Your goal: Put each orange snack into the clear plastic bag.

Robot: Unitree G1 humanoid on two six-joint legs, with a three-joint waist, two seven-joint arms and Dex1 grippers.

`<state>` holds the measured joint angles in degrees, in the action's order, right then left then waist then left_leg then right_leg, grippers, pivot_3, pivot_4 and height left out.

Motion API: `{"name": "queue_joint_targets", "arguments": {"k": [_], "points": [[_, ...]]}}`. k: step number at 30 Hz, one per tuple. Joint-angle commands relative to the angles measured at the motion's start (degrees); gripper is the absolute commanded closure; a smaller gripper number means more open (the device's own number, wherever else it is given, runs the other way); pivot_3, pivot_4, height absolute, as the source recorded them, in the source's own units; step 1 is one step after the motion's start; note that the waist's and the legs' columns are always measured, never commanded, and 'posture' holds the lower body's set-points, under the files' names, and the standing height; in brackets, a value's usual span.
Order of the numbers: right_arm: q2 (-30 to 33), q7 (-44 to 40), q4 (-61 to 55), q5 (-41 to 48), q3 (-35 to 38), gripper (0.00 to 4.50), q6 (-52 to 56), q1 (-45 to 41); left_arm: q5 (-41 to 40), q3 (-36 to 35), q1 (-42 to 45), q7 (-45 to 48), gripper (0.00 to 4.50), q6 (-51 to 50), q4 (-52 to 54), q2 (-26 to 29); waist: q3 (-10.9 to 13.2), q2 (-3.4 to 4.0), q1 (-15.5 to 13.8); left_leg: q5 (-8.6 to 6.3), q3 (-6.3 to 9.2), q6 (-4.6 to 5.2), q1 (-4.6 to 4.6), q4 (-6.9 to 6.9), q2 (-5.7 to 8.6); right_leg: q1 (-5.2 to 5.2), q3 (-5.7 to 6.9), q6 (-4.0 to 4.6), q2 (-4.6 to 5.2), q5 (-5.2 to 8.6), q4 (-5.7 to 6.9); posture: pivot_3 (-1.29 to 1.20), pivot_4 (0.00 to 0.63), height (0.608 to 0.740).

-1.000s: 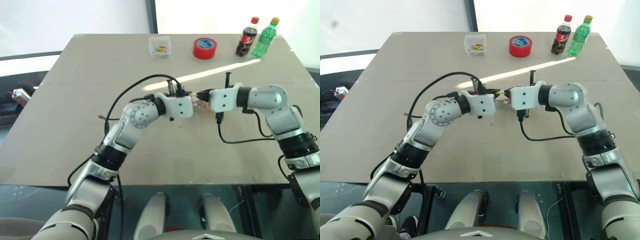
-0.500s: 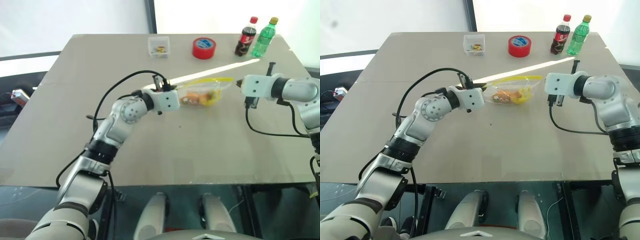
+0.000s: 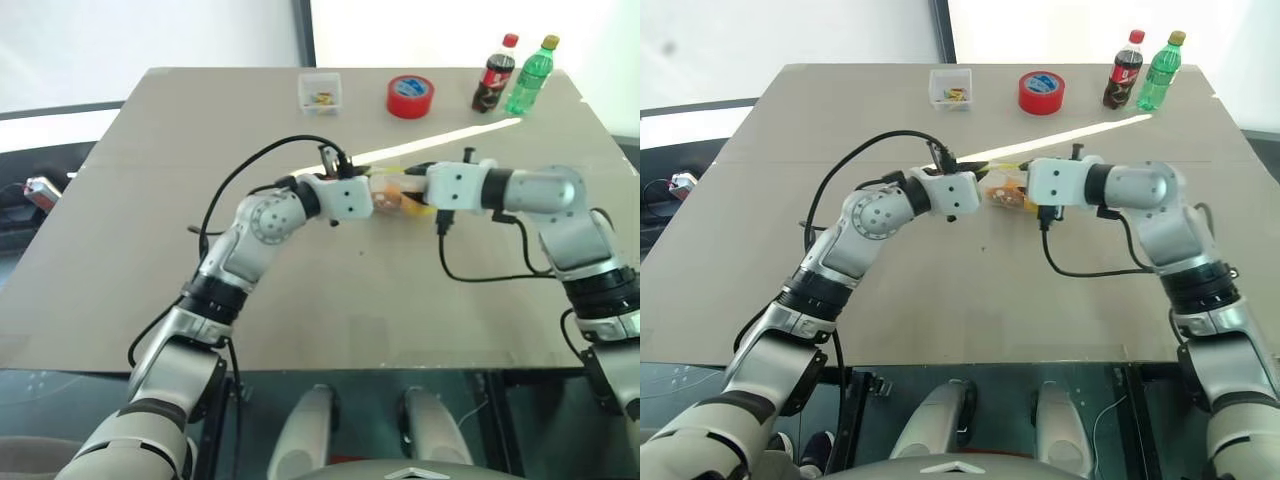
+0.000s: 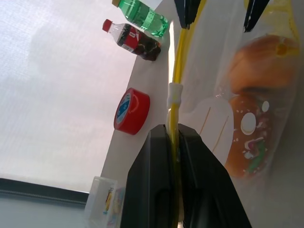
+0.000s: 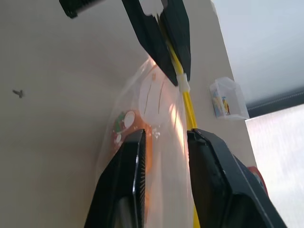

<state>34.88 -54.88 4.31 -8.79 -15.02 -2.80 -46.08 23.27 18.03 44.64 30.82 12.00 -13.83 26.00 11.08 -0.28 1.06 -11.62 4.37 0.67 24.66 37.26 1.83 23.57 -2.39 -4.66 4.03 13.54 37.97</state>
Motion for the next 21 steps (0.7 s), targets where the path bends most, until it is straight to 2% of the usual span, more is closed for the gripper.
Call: {"name": "queue_joint_targets", "arguments": {"k": [1, 21], "points": [[-0.85, -0.03, -0.34, -0.11, -0.27, 3.18, -1.62, -2.80, -1.29, -0.94, 0.31, 0.98, 4.50, -0.91, 3.89, -0.26, 0.00, 0.00, -0.01, 0.00, 0.01, 0.00, 0.00, 0.00, 0.00, 0.00, 0.01, 0.00, 0.00, 0.00, 0.00, 0.00, 0.150, 0.740], [-2.10, 1.56, 4.90, -2.81, -0.88, 3.18, -5.64, -6.13, -0.56, -0.36, -0.36, 1.89, 4.50, -1.39, 4.98, -0.43, 0.00, 0.00, -0.02, 0.00, 0.02, 0.00, 0.00, 0.00, 0.00, 0.00, 0.03, 0.00, -0.01, 0.00, 0.00, 0.00, 0.150, 0.740]]}}
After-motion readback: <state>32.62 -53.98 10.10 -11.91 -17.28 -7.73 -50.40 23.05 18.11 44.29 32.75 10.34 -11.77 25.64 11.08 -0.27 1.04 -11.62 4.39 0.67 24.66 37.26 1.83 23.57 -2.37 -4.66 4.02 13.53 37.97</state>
